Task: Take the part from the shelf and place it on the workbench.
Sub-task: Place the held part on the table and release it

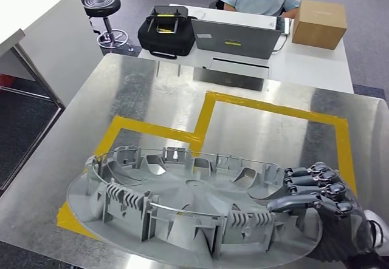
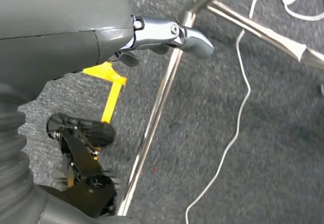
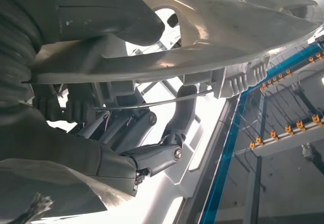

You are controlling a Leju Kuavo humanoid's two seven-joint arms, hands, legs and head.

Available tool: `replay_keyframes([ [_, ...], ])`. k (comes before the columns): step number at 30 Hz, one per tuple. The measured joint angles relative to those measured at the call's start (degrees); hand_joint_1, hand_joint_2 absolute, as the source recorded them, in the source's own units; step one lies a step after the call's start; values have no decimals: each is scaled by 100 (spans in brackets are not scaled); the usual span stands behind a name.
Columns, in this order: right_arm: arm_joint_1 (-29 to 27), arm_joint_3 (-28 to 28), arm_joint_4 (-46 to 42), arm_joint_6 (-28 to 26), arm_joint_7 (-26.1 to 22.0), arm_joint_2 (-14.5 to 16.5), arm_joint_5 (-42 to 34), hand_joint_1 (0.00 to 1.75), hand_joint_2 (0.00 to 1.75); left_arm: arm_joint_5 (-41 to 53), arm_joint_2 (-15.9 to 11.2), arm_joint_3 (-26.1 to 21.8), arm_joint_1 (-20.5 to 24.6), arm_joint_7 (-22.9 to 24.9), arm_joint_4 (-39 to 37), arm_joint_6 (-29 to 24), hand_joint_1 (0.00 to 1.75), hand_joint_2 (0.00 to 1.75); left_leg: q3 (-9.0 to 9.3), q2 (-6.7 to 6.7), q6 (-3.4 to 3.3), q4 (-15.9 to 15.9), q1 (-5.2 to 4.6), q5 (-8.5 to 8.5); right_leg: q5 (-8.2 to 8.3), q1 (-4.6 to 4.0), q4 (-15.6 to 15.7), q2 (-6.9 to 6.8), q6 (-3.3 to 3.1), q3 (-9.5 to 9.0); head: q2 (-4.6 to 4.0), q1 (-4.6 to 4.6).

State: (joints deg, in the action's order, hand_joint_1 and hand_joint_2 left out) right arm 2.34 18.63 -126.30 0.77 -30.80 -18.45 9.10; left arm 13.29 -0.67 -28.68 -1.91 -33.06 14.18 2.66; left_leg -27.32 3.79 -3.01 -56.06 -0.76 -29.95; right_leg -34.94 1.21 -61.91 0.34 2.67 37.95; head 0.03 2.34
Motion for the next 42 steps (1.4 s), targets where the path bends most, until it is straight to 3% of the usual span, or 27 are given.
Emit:
replay_keyframes([
  [1,-42,-44,-3,-8,-7,0,2,175,175,10,2,-10,-33,15,-14,-15,0,175,59,42,22,-13,-14,-87,495,-19,189,-9,-39,18,-1,5],
  [2,-79,-85,-18,-19,-17,0,7,175,175,26,1,-19,-47,34,-26,-28,0,175,86,77,53,-21,-18,-150,869,-40,295,-8,-81,19,-1,12],
  [3,-117,-126,-42,-30,-37,0,15,175,175,51,1,-26,-32,56,-38,-39,0,175,106,97,87,-32,-19,-182,1032,-56,335,-4,-121,12,-2,20],
  [5,-193,-201,-104,-51,-86,0,37,175,175,103,0,-29,38,83,-46,-61,0,175,75,58,147,-76,-12,-193,1018,-38,368,28,-193,-45,-1,26],
  [7,-280,-255,-138,-63,-114,0,59,175,175,135,18,-26,118,90,-55,-75,0,175,-107,-113,222,-449,-3,-312,990,9,431,52,-251,-137,0,54],
  [10,-376,-312,-157,-72,-116,0,72,175,175,150,33,-24,188,105,-61,-96,0,175,-767,-288,359,-1519,99,-783,932,44,459,90,-276,-218,-1,86],
  [11,-401,-323,-160,-74,-116,0,74,175,175,152,32,-24,194,106,-62,-99,0,175,-940,-297,398,-1722,140,-832,915,58,458,100,-264,-236,-1,87],
  [12,-421,-330,-161,-75,-116,0,78,175,175,156,32,-24,197,106,-62,-101,0,175,-1015,-302,431,-1726,177,-757,902,74,453,106,-247,-255,-1,85],
  [13,-437,-338,-161,-75,-116,0,82,175,175,160,32,-24,200,106,-63,-101,0,175,-979,-306,461,-1519,212,-567,892,95,445,109,-224,-273,-1,85],
  [15,-453,-352,-167,-75,-116,0,90,175,175,164,34,-24,217,105,-63,-98,0,175,-702,-313,525,-754,274,-91,873,133,410,111,-152,-303,-1,91],
  [16,-459,-358,-175,-74,-116,0,93,175,175,164,39,-24,233,103,-63,-96,0,175,-588,-310,532,-448,287,18,870,141,393,112,-102,-307,-1,97],
  [18,-477,-364,-198,-74,-118,1,97,175,175,168,50,-24,260,100,-63,-90,0,175,-518,-295,488,-225,276,98,876,137,392,114,9,-315,-1,107],
  [21,-540,-389,-228,-75,-128,4,108,175,175,185,58,-24,261,96,-63,-90,0,175,-525,-294,319,-231,249,235,827,160,384,84,127,-307,-1,101],
  [23,-578,-432,-249,-75,-139,4,124,175,175,203,64,-24,261,92,-63,-93,0,175,-543,-309,225,-207,230,295,485,152,-36,26,122,-139,0,73],
  [25,-617,-466,-257,-77,-157,4,142,175,175,226,67,-24,256,90,-63,-98,0,175,-594,-321,168,-211,175,329,24,107,-818,-1,91,142,0,51],
  [26,-645,-480,-258,-77,-168,4,155,175,175,237,67,-24,254,90,-63,-99,0,175,-622,-326,143,-213,142,347,-108,81,-1122,-1,71,234,-1,49],
  [27,-671,-491,-259,-77,-175,4,172,175,175,250,68,-25,253,90,-63,-99,0,175,-647,-329,121,-215,109,363,-124,53,-1223,-1,42,226,-1,49],
  [28,-694,-503,-260,-77,-179,4,190,175,175,265,70,-25,251,90,-63,-99,0,175,-665,-328,104,-217,77,377,-34,21,-1091,0,-1,96,-1,49],
  [30,-723,-531,-279,-75,-186,4,220,175,175,304,89,-26,250,91,-63,-99,0,175,-678,-322,91,-221,29,399,245,-52,-327,4,-124,-414,-1,50],
  [32,-742,-562,-318,-74,-195,4,234,175,175,334,112,-26,251,91,-63,-96,0,175,-690,-317,115,-232,1,429,393,-107,306,-2,-207,-825,-1,53],
  [35,-764,-600,-351,-71,-199,5,252,175,175,373,120,-26,251,95,-63,-89,0,175,-719,-316,204,-239,-2,489,469,-120,481,-16,-231,-890,-1,41],
  [36,-767,-604,-352,-69,-199,5,259,175,175,386,124,-26,248,104,-63,-89,0,175,-740,-318,241,-268,2,449,501,-105,507,-26,-248,-872,-1,45],
  [38,-774,-607,-357,-69,-201,7,268,175,175,403,130,-26,236,131,-63,-90,0,175,-873,-325,324,-603,25,129,583,-71,542,-46,-297,-808,-1,62],
  [40,-786,-608,-361,-67,-203,7,272,175,175,407,132,-26,226,148,-63,-91,0,175,-1120,-331,401,-1354,70,-360,647,-72,524,-51,-322,-706,-1,78],
  [42,-810,-608,-362,-66,-201,7,276,175,175,408,136,-26,227,146,-63,-90,0,175,-1225,-331,456,-1879,112,-577,701,-65,486,-51,-308,-597,-1,78],
])
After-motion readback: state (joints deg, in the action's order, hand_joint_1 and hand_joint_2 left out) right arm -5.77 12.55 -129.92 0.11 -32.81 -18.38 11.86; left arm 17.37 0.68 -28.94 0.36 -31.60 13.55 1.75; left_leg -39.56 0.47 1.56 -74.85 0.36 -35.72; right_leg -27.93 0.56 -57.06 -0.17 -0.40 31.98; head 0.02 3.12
